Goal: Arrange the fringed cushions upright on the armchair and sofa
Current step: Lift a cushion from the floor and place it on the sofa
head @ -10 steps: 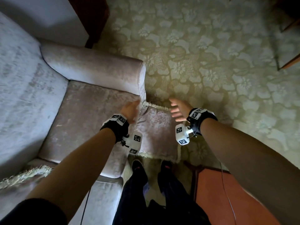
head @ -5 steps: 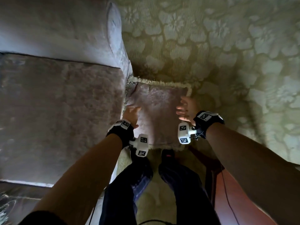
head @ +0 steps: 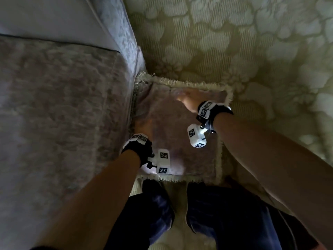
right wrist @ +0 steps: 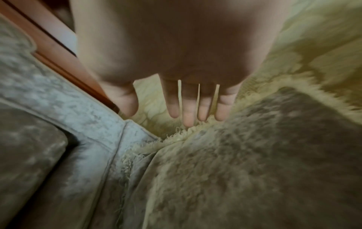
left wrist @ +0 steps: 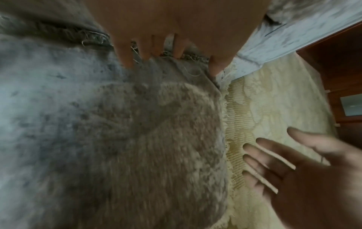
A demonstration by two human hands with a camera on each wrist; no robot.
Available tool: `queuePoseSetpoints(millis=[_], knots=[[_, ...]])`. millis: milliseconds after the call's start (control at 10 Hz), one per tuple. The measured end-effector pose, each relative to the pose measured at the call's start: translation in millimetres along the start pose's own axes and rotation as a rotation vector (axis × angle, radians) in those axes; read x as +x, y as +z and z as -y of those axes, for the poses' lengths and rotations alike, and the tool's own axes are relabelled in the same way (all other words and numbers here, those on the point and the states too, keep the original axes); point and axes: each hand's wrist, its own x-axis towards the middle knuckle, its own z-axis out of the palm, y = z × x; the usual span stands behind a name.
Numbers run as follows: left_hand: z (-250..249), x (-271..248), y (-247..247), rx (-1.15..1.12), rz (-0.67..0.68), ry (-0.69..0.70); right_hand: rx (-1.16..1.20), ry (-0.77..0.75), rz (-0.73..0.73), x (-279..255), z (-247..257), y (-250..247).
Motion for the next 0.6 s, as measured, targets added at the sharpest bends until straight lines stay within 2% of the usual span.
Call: queuePoseSetpoints(millis=[100,200,300,400,500,600], knots=[[-1,14,-6,-0.051,-0.026,-0.034,0.006,-0.086,-0.049,47,5,23],[2,29,-3,-0.129,-0.036,-0.088,-0.059,-0.099,-0.049,79,5,42],[4,31,1,-0.075,0.008,-0.060,-0.297,-0.098,-0.025,95,-7,57],[9,38,3,-0.129,0.019,-0.102,-0.477,-0.067,0.000,103,-12,68],[10,40,1,-0.135,0.055,-0.162,-0.579,-0.078,0.092,103,-6,62],[5,23,-5,-0.203,0.096,-0.175,-0.517,-0.056,0.171,87,0,48]])
